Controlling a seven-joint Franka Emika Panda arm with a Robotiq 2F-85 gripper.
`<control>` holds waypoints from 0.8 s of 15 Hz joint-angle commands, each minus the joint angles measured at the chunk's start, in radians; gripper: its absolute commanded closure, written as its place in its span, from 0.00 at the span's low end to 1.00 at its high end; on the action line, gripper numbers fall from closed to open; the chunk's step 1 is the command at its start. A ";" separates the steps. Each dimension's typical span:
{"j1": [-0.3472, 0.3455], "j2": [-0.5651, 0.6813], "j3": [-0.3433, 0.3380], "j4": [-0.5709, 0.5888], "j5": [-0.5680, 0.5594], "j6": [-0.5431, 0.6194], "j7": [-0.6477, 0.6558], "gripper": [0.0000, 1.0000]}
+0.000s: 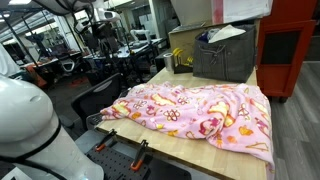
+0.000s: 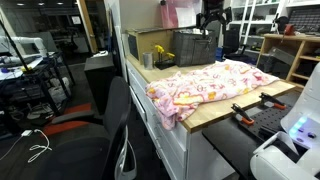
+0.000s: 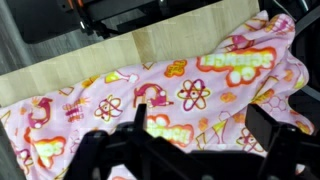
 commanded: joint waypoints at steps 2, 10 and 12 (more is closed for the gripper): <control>0.034 0.193 0.031 0.131 -0.031 0.052 0.119 0.00; 0.131 0.532 -0.002 0.352 -0.107 0.119 0.191 0.00; 0.166 0.604 -0.017 0.396 -0.119 0.119 0.179 0.00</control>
